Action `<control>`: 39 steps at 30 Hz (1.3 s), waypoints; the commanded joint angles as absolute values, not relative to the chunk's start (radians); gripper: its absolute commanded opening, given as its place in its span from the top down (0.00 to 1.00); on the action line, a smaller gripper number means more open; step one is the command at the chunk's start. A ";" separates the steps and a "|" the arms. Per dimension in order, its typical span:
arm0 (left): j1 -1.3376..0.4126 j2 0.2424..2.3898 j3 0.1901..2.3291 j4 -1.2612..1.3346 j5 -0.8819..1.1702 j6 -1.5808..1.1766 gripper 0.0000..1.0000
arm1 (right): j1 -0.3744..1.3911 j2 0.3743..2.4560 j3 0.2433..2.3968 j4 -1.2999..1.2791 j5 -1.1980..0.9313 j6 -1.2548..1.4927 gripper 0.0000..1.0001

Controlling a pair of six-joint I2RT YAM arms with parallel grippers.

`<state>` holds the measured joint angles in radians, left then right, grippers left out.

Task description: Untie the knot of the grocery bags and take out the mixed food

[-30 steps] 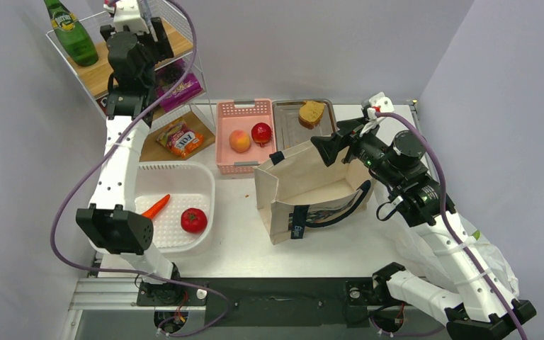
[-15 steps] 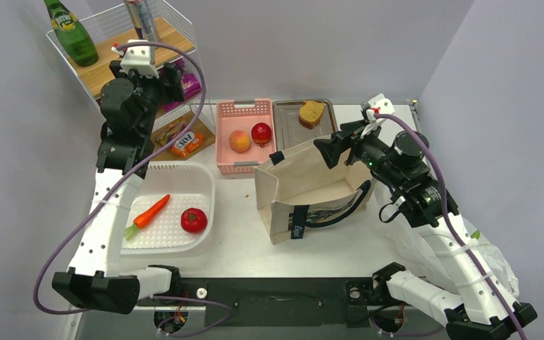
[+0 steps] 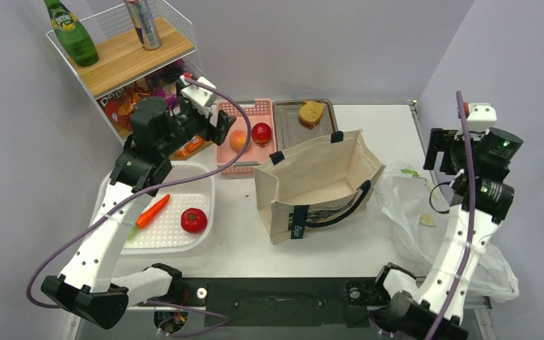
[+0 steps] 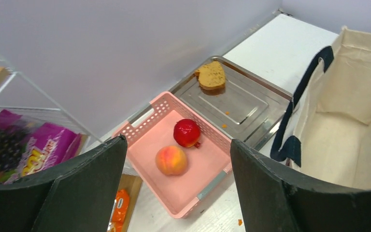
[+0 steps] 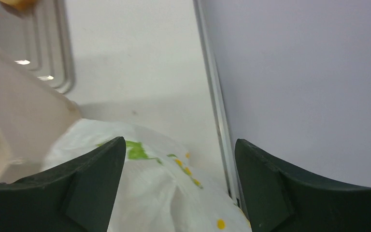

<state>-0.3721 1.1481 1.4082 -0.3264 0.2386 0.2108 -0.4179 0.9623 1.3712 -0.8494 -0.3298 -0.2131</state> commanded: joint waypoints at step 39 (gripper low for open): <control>-0.491 1.376 1.655 -0.331 0.235 0.178 0.23 | -0.808 1.355 1.277 -0.994 -0.391 -0.594 1.00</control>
<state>-0.5056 1.3518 1.5738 -0.3485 0.1757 0.2569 -0.7765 1.5078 1.0595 -0.8875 -0.0963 -0.6643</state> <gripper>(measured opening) 0.773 0.003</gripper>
